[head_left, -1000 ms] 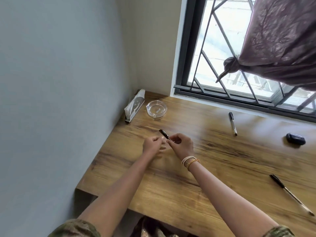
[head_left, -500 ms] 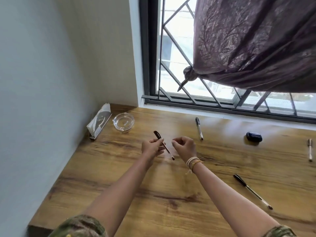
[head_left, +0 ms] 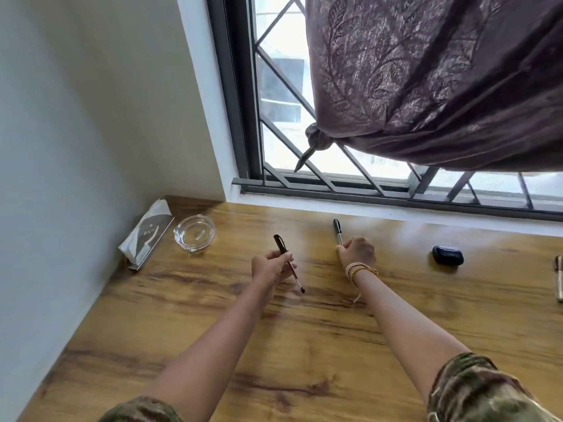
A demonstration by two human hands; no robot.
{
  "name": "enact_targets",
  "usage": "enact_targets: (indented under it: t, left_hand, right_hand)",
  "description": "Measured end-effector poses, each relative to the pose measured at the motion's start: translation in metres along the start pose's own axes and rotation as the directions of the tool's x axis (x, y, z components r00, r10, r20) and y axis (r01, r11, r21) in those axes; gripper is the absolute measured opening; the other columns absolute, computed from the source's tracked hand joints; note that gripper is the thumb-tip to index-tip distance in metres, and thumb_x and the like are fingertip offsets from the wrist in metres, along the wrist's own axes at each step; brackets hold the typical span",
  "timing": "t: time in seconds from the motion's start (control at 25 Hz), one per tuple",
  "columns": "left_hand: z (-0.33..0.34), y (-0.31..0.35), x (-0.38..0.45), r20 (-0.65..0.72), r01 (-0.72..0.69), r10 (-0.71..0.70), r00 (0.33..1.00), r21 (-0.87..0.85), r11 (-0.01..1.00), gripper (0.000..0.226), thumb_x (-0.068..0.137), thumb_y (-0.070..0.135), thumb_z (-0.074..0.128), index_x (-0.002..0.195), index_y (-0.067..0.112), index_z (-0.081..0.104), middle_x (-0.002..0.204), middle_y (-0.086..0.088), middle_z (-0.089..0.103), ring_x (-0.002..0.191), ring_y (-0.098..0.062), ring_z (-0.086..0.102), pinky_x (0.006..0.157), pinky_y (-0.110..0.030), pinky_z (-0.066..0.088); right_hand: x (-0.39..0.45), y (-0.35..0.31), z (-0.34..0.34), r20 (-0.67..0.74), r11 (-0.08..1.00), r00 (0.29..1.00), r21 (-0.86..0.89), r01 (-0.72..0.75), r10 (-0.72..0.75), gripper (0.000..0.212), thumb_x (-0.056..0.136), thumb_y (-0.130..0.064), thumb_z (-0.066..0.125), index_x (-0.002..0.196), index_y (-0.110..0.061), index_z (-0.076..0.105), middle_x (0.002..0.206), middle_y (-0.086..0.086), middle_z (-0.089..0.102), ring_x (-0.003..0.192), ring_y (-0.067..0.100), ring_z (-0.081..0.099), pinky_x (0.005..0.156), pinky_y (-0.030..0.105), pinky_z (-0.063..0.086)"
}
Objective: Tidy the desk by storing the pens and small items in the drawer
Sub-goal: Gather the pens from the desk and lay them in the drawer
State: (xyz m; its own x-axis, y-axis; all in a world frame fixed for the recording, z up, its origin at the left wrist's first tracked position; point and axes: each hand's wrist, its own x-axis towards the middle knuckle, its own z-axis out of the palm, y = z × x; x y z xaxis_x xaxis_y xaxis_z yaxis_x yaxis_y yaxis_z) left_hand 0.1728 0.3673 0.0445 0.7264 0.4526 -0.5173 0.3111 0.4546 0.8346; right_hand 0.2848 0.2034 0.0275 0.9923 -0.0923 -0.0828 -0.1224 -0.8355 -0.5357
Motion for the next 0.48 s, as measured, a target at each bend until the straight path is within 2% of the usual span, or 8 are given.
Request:
enact_targets:
  t: [0.08,0.2,0.32,0.48]
  left_hand:
    - [0.002,-0.001,0.002,0.007,-0.012,0.012,1.000,-0.008,1.000,0.007,0.085,-0.001,0.068,0.088,0.000,0.062,0.075,-0.013,0.067,0.058,-0.020,0.068,0.058,-0.029,0.059]
    - [0.002,-0.002,0.001,0.007,-0.019,0.019,1.000,-0.035,0.999,0.005,0.087,0.000,0.066,0.088,0.002,0.061,0.077,-0.013,0.066,0.057,-0.017,0.069,0.055,-0.026,0.058]
    - [0.002,0.001,-0.004,-0.011,-0.018,0.017,1.000,-0.069,0.997,0.005,0.089,-0.001,0.063,0.087,0.003,0.060,0.078,-0.012,0.067,0.055,-0.013,0.068,0.053,-0.023,0.058]
    - [-0.005,-0.003,-0.015,0.005,-0.014,0.015,1.000,-0.073,0.997,0.009,0.088,-0.001,0.064,0.096,0.001,0.061,0.076,-0.012,0.066,0.058,-0.016,0.064,0.048,-0.022,0.056]
  right_hand:
    - [-0.005,-0.004,-0.004,0.040,0.997,0.999,0.072,0.013,-0.016,0.015,0.077,-0.023,0.070,0.083,-0.010,0.076,0.089,0.009,0.074,0.087,0.026,0.068,0.075,0.028,0.053]
    - [-0.034,-0.016,-0.003,0.145,0.953,0.986,0.302,0.029,-0.076,0.012,0.072,-0.026,0.076,0.076,-0.014,0.076,0.072,-0.001,0.071,0.069,0.014,0.065,0.063,0.020,0.047]
    - [-0.068,-0.022,0.005,0.258,0.879,0.952,0.476,0.025,-0.167,0.019,0.070,-0.029,0.082,0.077,-0.014,0.076,0.069,-0.001,0.071,0.056,0.009,0.060,0.057,0.023,0.051]
    - [-0.095,-0.020,0.013,0.296,0.846,0.939,0.534,-0.011,-0.174,0.016,0.064,-0.028,0.087,0.068,-0.019,0.074,0.067,0.001,0.072,0.054,0.008,0.060,0.055,0.026,0.053]
